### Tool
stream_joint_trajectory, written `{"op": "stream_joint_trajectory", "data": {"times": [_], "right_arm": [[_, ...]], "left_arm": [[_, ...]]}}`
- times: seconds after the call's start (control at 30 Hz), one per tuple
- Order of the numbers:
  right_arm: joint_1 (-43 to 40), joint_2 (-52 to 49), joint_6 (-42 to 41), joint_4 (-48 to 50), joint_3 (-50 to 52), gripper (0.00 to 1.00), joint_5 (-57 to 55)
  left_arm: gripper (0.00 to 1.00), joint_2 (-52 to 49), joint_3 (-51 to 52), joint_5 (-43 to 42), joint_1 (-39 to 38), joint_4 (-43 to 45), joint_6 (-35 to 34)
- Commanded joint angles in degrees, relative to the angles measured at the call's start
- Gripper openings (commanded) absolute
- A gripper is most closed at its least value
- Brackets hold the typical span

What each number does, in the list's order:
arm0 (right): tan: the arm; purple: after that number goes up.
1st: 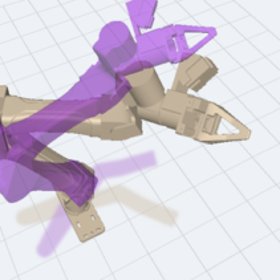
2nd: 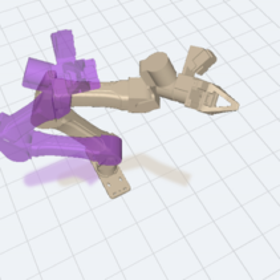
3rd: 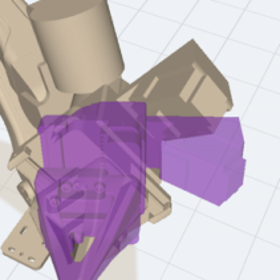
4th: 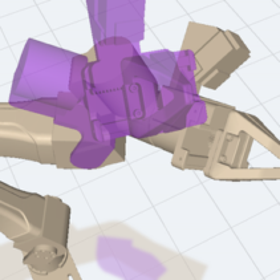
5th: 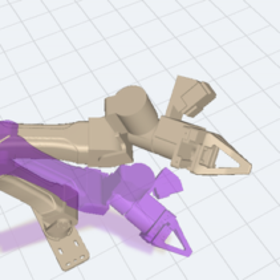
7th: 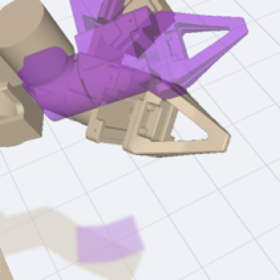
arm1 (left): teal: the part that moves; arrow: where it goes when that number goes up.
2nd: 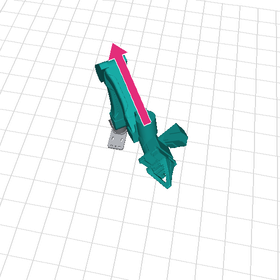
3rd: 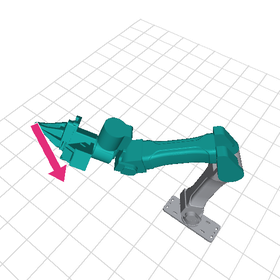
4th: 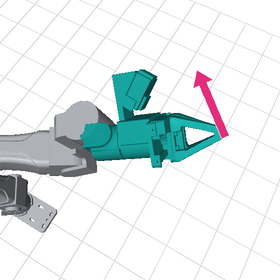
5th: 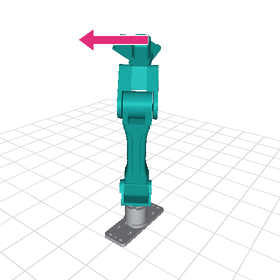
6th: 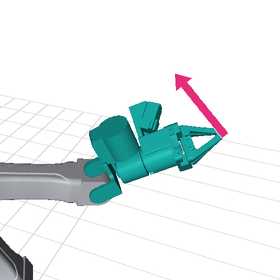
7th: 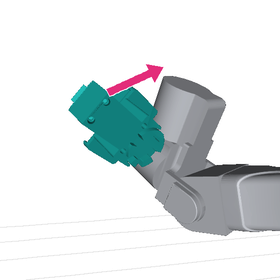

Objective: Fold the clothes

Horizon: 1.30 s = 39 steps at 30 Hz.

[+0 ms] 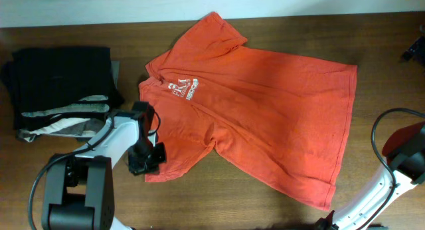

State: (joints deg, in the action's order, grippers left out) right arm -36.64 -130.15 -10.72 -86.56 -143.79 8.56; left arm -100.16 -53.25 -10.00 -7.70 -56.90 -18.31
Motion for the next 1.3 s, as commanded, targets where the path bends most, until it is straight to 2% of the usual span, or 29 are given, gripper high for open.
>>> {"op": "stream_joint_trajectory", "data": {"times": [0.0,0.17,0.4,0.57,0.97,1.13,1.23,1.27], "right_arm": [[0.3,0.4,-0.3,0.0,-0.4,0.99,0.3],[0.3,0.4,-0.2,0.0,-0.4,0.99,0.3],[0.3,0.4,-0.3,0.0,-0.4,0.99,0.3],[0.3,0.4,-0.3,0.0,-0.4,0.99,0.3],[0.3,0.4,-0.3,0.0,-0.4,0.99,0.3],[0.3,0.4,-0.3,0.0,-0.4,0.99,0.3],[0.3,0.4,-0.2,0.0,-0.4,0.99,0.3],[0.3,0.4,-0.3,0.0,-0.4,0.99,0.3]], "left_arm": [[0.0,0.8,2.1,-1.7,1.4,1.9,-2.8],[0.0,0.8,4.3,1.6,3.9,4.0,-6.8],[0.0,0.8,4.5,8.5,12.3,4.0,-6.8],[0.0,0.8,4.5,8.9,17.2,3.7,-6.7],[0.0,1.0,4.2,11.9,19.5,0.9,-6.7],[0.01,4.7,-1.2,11.3,19.5,-3.8,-4.5],[0.11,9.2,-6.1,12.1,19.1,-7.9,-4.3],[0.12,10.8,-7.2,13.0,18.9,-8.8,-4.3]]}}
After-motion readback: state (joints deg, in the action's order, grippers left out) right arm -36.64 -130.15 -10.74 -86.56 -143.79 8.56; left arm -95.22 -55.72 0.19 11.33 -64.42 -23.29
